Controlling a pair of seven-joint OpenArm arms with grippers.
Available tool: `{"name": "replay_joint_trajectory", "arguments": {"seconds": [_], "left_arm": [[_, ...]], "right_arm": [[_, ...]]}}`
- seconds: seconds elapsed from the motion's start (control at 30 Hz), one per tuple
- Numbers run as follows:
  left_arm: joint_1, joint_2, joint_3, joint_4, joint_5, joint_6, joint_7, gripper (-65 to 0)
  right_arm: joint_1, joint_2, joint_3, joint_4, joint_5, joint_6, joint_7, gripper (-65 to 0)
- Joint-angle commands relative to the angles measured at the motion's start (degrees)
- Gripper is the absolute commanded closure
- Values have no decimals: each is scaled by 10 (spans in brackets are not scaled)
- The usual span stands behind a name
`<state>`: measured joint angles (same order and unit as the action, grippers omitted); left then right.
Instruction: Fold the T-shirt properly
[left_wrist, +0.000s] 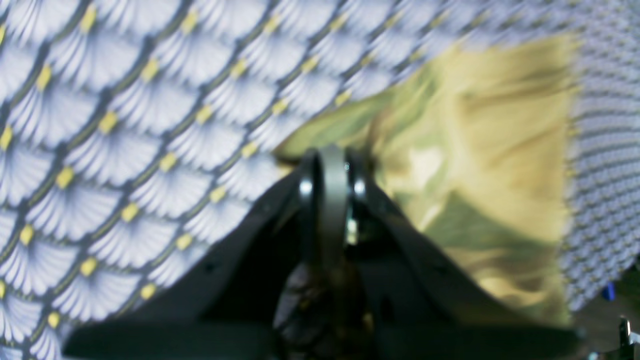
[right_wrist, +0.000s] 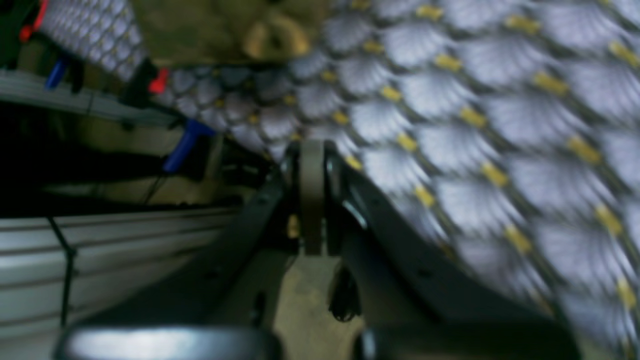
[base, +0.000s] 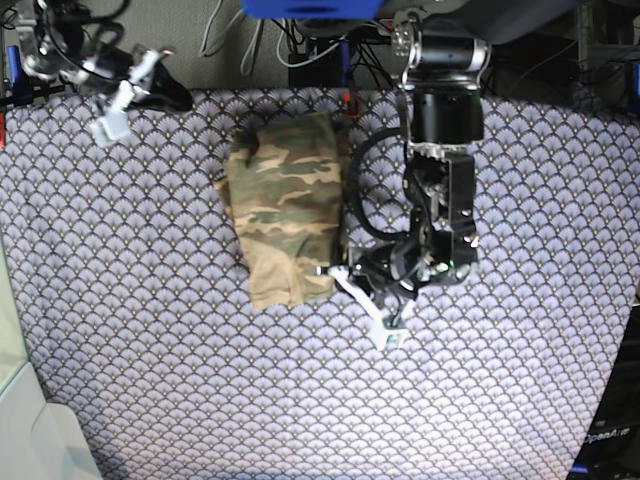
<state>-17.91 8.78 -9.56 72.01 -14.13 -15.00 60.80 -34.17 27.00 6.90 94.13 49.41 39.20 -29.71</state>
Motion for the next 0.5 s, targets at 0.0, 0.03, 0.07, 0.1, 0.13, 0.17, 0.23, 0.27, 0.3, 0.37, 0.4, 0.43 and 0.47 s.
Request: {"name": "replay_joint_trajectory", "arguments": {"seconds": [0.0,0.03,0.07,0.1,0.13,0.17,0.23,0.27,0.3,0.37,0.4,0.43,0.47], "left_arm": [[-13,2,-2,21,-6,-2,0,-13],[-13,-2,-2,35,-6,-2,8,-13],[-10,-6,-7,56,-6,-2,20,-13],[-9,-23,-22,86,-6,-2,42,-13],[-7,-35,-37,112,-6,-3,64,-13],[3,-44,-53,135,-6,-6,89,-13],[22,-65,-84,188,-6,-7,133,-12],[31,-81,-96,213,-6,-7,149,-11],[49,-97,-106,239,-6,-7,169,-11],[89,-124,-121,292,-6,-8,191,-11],[113,-138,-125,316,-6,-8,192,-11],[143,-155,-129,344,-6,-8,192,-11],[173,-170,-130,372,-6,-8,192,-11]], "right_arm": [[-14,15,23,9,7,8,20,0],[-24,16,37,7,7,8,24,0],[-38,16,58,6,7,8,26,0],[-56,16,80,5,7,8,28,0],[-72,13,103,4,7,8,29,0],[-87,10,122,4,7,8,29,0],[-110,-9,158,4,7,8,29,0],[-119,-18,176,4,7,8,29,0],[-129,-30,191,3,7,8,29,0],[-142,-59,213,3,7,8,29,0],[-149,-73,224,3,2,8,29,0],[-155,-86,236,3,-13,8,29,0],[-158,-104,245,3,-37,8,29,0]]}}
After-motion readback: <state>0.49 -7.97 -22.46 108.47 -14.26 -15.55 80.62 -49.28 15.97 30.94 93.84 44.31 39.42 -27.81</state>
